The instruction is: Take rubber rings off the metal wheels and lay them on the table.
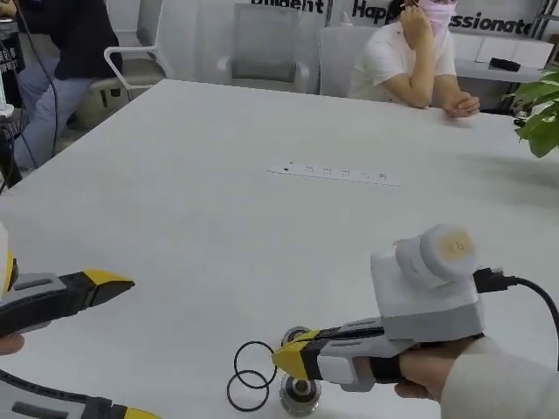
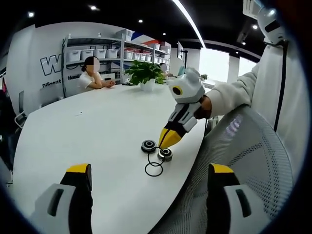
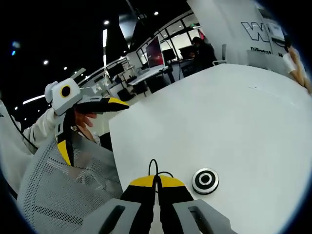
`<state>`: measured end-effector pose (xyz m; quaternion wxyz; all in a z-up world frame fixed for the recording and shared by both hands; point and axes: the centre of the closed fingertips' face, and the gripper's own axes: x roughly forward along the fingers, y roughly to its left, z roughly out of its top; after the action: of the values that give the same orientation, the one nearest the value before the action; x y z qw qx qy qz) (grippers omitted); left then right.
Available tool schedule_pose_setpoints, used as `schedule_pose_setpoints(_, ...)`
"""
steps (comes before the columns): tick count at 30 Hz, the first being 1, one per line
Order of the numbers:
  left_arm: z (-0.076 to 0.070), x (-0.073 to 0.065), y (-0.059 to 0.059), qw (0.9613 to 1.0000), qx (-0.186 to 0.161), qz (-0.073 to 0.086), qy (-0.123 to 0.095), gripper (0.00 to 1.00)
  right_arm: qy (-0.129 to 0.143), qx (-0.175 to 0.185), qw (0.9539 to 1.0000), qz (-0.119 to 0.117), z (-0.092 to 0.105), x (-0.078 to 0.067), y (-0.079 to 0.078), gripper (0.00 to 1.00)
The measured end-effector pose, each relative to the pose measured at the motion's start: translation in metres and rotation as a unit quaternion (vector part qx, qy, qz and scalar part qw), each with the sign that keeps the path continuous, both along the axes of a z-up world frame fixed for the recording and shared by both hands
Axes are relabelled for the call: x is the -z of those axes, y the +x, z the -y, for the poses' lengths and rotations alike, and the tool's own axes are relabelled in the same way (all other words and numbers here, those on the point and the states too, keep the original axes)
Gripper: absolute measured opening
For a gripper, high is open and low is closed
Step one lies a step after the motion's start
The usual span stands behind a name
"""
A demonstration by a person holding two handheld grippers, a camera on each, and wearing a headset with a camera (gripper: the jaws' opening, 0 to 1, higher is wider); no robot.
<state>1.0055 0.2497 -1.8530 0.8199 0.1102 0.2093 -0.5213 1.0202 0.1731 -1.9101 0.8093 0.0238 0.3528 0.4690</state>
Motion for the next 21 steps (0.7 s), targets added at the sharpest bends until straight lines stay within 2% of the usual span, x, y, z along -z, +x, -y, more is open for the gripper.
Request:
schedule_pose_setpoints(9, -0.001, 0.002, 0.000, 1.0000, -0.001, -0.001, 0.005, 0.96, -0.023, -0.022, 0.9995, 0.003, -0.007, 0.019, -0.006, 0.00)
schedule_pose_setpoints(13, -0.002, 0.002, 0.001, 1.0000, -0.002, 0.000, 0.006, 0.96, -0.024, -0.030, 0.9993, 0.001, -0.010, 0.025, -0.007, 0.00)
schedule_pose_setpoints(16, -0.002, 0.003, 0.001, 1.0000, -0.003, -0.001, 0.006, 0.96, -0.040, -0.038, 0.9985, 0.005, -0.010, 0.031, -0.009, 0.00)
schedule_pose_setpoints(21, -0.003, 0.004, 0.001, 0.9999, -0.003, -0.001, 0.010, 0.95, -0.049, -0.042, 0.9979, 0.012, -0.010, 0.034, -0.009, 0.00)
